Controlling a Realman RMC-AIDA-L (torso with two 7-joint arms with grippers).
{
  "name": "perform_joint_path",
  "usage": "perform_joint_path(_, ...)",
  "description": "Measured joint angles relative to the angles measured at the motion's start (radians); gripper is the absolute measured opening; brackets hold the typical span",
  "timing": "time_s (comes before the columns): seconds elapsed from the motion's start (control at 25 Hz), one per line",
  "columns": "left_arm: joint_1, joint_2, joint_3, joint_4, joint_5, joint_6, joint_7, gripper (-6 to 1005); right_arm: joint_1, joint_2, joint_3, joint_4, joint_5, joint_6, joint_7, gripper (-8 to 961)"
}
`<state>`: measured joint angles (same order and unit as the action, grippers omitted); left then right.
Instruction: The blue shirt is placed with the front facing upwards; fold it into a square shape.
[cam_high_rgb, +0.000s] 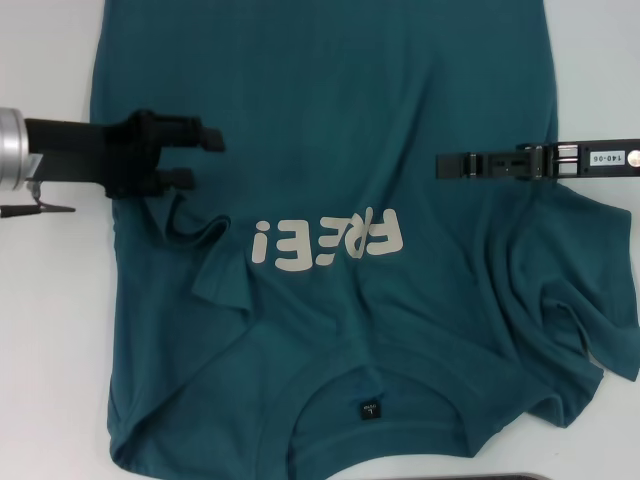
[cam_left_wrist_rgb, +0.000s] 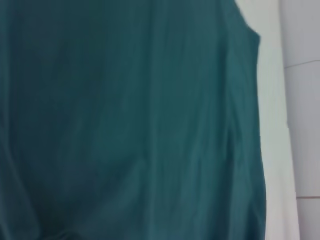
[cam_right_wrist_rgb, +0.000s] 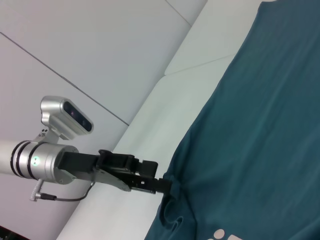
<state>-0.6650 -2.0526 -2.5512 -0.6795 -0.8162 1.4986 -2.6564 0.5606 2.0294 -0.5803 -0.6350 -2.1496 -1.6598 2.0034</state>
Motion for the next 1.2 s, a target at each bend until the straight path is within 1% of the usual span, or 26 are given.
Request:
perform_joint_path(0.08,0.011,0.008,0.004,0.000,-0.001,0.005,-0.003,723,0.001,0.000,0.000,0.000,0.000,0.000,0.000,938)
perform_joint_path(0.16,0.033,0.021,0.005,0.000,0.002,0.016,-0.009,723,0.002,0.000,0.000,0.000,-0.001,0.000,0.000,938)
perform_joint_path(0.32,0.081,0.039,-0.001,-0.008,-0.003,0.043,-0.013,724,0.003,0.000,-0.001,0.000,-0.002,0.000,0.000,938)
perform_joint_path(0.4,0.094,0.044,-0.002,-0.010,-0.001,0.048,-0.016,724,0.003,0.000,0.000,0.000,-0.002,0.000,0.000,937)
perform_joint_path(0.52,0.101,0.044,0.006,-0.007,0.004,0.045,-0.018,725,0.004,0.000,0.001,0.000,-0.003,0.001,0.000,937)
perform_joint_path(0.76,0.091,0.034,0.047,-0.003,0.018,0.004,-0.026,725,0.005,0.000,0.000,0.000,-0.003,0.002,0.000,937)
perform_joint_path(0.96,0.073,0.014,0.086,0.000,0.019,-0.025,-0.031,725,0.001,0.000,0.003,0.000,-0.003,0.002,0.001,937)
perform_joint_path(1.2,0.025,-0.013,0.091,0.000,0.008,-0.027,-0.020,725,0.002,0.000,0.000,0.000,-0.003,0.002,0.001,936)
